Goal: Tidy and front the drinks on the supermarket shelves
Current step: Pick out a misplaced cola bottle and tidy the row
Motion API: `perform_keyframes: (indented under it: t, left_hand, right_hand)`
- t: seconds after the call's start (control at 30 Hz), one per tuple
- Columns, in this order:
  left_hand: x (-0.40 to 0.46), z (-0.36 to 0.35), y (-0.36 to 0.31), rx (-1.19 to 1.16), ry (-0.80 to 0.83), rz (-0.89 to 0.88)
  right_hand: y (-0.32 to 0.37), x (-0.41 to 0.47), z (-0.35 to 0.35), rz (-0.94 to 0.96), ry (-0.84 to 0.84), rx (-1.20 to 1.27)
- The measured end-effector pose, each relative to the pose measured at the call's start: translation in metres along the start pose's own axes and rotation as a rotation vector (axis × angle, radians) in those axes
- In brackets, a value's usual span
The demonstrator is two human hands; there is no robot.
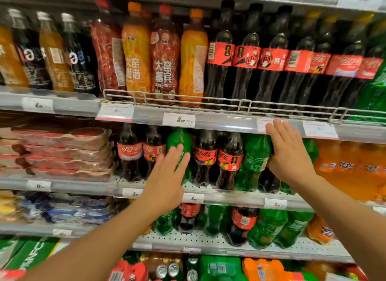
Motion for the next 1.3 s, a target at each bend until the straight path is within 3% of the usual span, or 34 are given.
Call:
perform_keyframes:
  t: [0.1,0.23,0.33,0.4,0.53,0.63,0.87,1.17,1.3]
  left_hand:
    - [-0.006,-0.021,0.002,-0.213,0.108,0.053]
    - [0.012,-0.011,0.008,-0.366,0.019,0.083]
    - [0.028,-0.002,0.006,-0.385,-0.016,0.107]
    - [0.035,0.0,0.0,-0.381,-0.021,0.11]
    - [0.043,-0.005,-0.017,-0.36,0.016,0.139]
    - [0.048,-0.01,-0.029,-0.326,0.04,0.158]
    - [0.056,-0.002,-0.035,-0.256,0.02,0.226]
    - [0.053,-0.005,-0.032,-0.177,0.044,0.233]
    - [0.053,-0.007,-0.033,-0.168,0.051,0.245]
  right_hand:
    - [-0.001,-0.002,0.0,0.008,0.002,0.024]
    - [-0.005,-0.006,0.01,0.066,0.042,0.14]
    - [-0.018,-0.031,0.011,0.045,-0.04,0.351]
    - [-0.033,-0.054,-0.002,0.023,-0.087,0.352]
    - [-0.063,-0.063,-0.033,-0.166,0.038,0.48]
    - [-0.072,-0.043,-0.043,-0.287,0.04,0.629]
    - [-0.089,0.016,-0.044,-0.423,0.007,0.69]
    - [-0.097,0.054,-0.042,-0.433,0.177,0.63]
    - [-0.103,0.041,-0.04,-0.415,0.073,0.669]
Point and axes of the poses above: each hand's wrist, its own x-axis towards the middle knuckle, its own z-axis out of the back of the hand, y = z × x, the point moved 2 cm from there along x, towards the middle knuckle, and after that the axes turned 10 degrees about y, right-handed, at the moved point
